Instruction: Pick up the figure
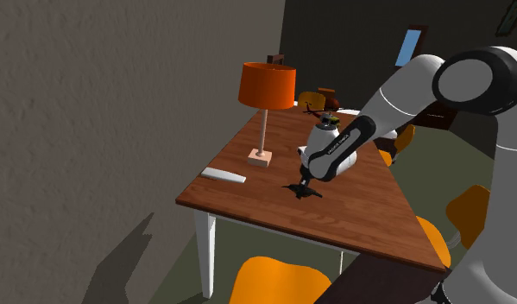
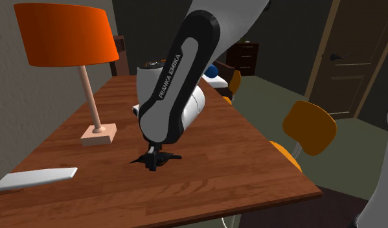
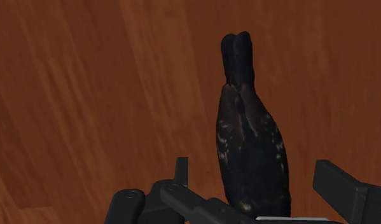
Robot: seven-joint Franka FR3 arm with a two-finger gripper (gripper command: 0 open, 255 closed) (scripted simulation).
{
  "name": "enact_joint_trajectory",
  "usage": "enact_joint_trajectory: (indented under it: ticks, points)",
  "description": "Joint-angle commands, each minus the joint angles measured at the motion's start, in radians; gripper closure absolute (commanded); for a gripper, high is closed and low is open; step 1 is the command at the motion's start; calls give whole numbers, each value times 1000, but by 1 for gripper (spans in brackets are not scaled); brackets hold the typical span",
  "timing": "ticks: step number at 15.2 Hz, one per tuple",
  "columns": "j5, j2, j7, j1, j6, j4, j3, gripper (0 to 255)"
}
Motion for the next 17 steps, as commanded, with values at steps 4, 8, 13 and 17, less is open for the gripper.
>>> enact_joint_trajectory:
  ticks: [4, 8, 13, 17]
  points:
    - [0, 16, 1, 0, 13, 4, 0, 255]
    - [0, 15, 1, -1, 14, 2, 0, 255]
    - [0, 4, 0, 0, 2, 3, 0, 255]
    - [2, -47, -5, 0, -45, -1, 1, 255]
